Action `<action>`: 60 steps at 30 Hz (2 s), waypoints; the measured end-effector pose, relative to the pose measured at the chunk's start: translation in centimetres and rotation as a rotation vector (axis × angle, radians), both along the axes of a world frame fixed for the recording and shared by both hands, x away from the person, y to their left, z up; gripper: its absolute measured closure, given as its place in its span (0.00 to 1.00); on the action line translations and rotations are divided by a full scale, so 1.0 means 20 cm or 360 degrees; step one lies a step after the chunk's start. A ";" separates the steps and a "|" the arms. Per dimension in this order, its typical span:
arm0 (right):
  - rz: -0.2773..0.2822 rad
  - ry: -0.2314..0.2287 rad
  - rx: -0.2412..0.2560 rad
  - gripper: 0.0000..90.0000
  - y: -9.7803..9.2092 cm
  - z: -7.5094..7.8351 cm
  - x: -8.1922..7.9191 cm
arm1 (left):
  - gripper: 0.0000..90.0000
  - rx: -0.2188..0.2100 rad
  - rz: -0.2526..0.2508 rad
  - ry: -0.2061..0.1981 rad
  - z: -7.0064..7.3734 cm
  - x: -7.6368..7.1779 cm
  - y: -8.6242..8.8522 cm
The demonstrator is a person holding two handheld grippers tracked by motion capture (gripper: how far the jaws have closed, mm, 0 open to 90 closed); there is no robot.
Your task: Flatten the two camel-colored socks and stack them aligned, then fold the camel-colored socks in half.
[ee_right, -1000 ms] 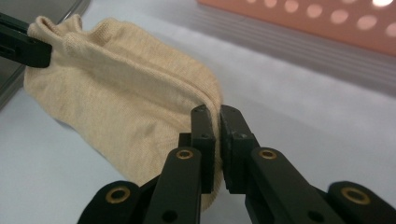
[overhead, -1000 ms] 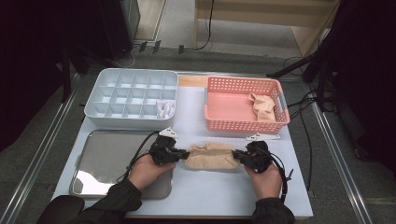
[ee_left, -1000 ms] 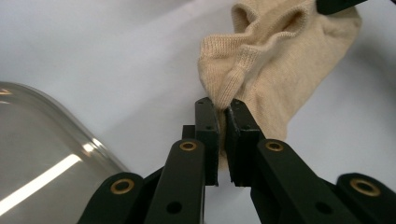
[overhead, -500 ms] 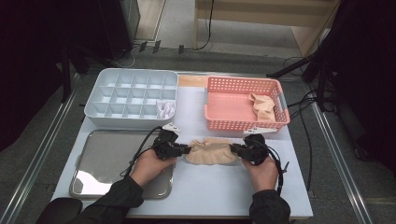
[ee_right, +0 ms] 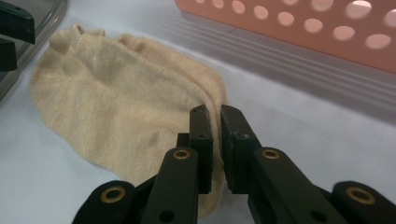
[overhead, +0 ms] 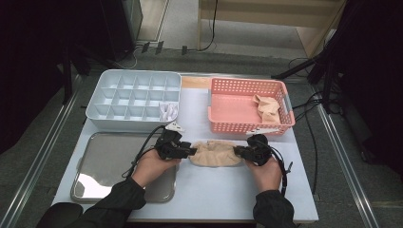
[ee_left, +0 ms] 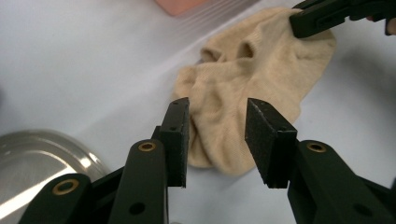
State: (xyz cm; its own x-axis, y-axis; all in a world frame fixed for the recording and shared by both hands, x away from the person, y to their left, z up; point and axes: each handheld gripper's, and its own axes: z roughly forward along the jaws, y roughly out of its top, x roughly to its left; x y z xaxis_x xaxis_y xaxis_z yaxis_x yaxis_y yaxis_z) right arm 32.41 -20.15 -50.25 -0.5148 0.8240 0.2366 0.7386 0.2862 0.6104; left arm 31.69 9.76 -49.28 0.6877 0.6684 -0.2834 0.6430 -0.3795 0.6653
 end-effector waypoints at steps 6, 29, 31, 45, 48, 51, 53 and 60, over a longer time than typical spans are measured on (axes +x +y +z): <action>-0.0005 0.0002 -0.0007 0.94 0.01 0.00 0.00 | 0.75 -0.0012 -0.0058 -0.0030 0.03 0.00 -0.06; 0.0014 0.0000 0.0005 0.94 0.05 0.03 0.00 | 0.87 0.0069 -0.0127 -0.0045 -0.08 0.06 -0.32; 0.0023 -0.0004 0.0013 0.94 0.05 0.03 0.00 | 0.86 0.0069 -0.0108 -0.0033 -0.09 0.07 -0.31; 0.0060 -0.0052 0.0065 0.95 0.07 0.10 -0.03 | 0.87 0.0076 -0.0075 -0.0017 -0.13 0.11 -0.31; 0.0067 -0.0067 0.0075 0.95 0.09 0.12 -0.04 | 0.87 0.0078 -0.0079 -0.0016 -0.13 0.11 -0.31; 0.0077 -0.0068 0.0071 0.95 0.11 0.13 -0.03 | 0.84 0.0075 -0.0085 -0.0012 -0.12 0.11 -0.31; 0.0081 -0.0066 0.0061 0.95 0.11 0.14 -0.03 | 0.83 0.0080 -0.0101 -0.0027 -0.11 0.11 -0.31; 0.0058 -0.0034 0.0083 0.95 0.13 0.16 -0.01 | 0.83 0.0127 -0.0130 -0.0050 -0.10 0.09 -0.30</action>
